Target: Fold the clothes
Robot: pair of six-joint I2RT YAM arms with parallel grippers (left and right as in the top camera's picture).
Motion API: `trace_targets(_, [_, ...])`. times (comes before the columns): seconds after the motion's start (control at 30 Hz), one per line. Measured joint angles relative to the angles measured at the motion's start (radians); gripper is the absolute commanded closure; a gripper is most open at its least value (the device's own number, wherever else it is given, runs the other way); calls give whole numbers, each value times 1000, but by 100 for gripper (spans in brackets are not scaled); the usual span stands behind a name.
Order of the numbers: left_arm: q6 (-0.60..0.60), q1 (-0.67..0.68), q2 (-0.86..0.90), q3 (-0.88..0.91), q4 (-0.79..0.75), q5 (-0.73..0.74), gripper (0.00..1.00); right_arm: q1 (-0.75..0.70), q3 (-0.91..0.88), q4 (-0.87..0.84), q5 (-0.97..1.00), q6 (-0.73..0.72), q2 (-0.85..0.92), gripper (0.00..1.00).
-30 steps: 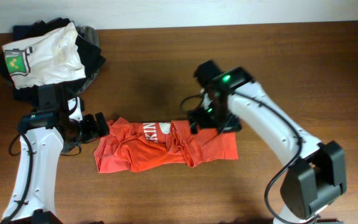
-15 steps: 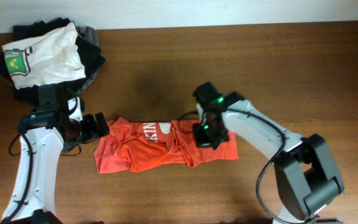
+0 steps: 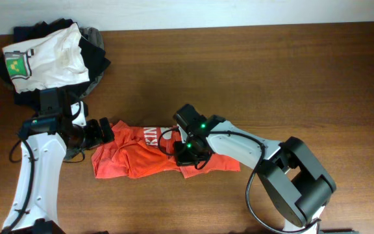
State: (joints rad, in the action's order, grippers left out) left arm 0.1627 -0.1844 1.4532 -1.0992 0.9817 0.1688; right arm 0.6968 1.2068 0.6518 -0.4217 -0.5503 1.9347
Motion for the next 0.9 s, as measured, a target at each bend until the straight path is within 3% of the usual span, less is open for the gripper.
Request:
trace_targets(0.23, [0,0,0,0,1,0,1,-7,240,391,45,36,-7,81])
trace_targets(0.3, [0,0,0,0,1,0,1,-31,320,558,164,38,-14,81])
trace_targets(0.4, [0,0,0,0,0,0,1,-85,332,629,289,39,-20,85])
trace_targets(0.43, [0,0,0,0,0,0,1,-114,324,627,328,42,-20,92])
trace_targets(0.5, [0,0,0,0,0,0,1,-155,292,603,364,44,-21,96])
trace_targets(0.73, [0,0,0,0,0,0,1,-237,19,279,327,98,-21,91])
trace_targets(0.9, [0,0,0,0,0,0,1,-264,-59,199,292,114,-69,94])
